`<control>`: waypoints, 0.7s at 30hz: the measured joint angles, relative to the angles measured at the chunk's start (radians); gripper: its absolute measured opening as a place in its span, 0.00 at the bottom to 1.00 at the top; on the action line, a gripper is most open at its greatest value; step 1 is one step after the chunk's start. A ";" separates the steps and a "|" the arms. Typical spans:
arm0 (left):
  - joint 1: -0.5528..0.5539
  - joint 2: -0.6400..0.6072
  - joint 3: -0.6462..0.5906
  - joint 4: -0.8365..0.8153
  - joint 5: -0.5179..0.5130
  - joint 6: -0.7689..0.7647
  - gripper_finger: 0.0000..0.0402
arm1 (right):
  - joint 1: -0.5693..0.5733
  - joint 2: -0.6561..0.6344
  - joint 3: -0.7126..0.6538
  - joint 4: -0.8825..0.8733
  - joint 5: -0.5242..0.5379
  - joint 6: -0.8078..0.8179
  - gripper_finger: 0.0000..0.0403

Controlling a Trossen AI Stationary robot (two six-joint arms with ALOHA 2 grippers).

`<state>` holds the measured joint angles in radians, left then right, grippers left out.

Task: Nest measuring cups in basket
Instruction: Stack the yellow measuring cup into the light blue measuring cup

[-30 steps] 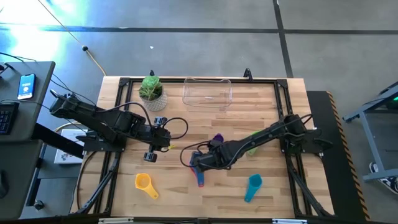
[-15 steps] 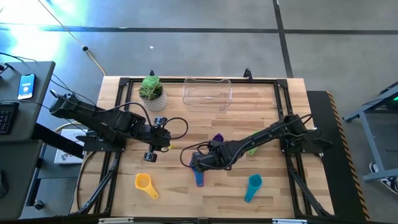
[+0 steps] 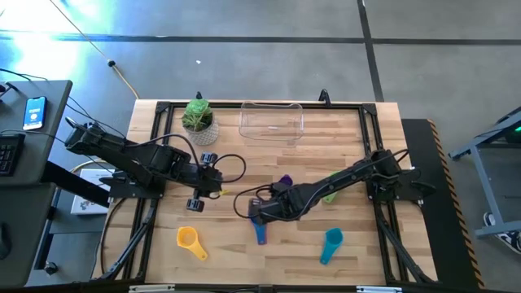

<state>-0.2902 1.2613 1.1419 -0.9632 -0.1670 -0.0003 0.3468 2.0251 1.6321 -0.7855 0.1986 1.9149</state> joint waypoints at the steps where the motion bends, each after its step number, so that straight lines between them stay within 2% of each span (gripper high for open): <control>1: 0.000 0.000 0.000 -0.009 0.000 -0.006 0.22 | 0.002 0.000 0.000 0.030 0.002 -0.013 0.15; 7: 0.000 -0.033 0.001 -0.046 0.005 -0.031 0.22 | 0.009 0.000 0.000 0.170 0.085 -0.148 0.15; 12: 0.000 -0.102 0.001 -0.093 0.012 -0.122 0.22 | -0.004 0.000 0.000 0.235 0.130 -0.283 0.15; 16: -0.006 -0.167 0.001 -0.156 0.011 -0.244 0.22 | -0.019 -0.001 0.000 0.262 0.115 -0.375 0.15; 21: -0.059 -0.239 0.001 -0.241 0.011 -0.346 0.22 | -0.053 -0.003 0.000 0.275 0.023 -0.473 0.15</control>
<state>-0.3489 1.0221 1.1431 -1.2046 -0.1558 -0.3463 0.2934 2.0216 1.6321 -0.5105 0.2211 1.4420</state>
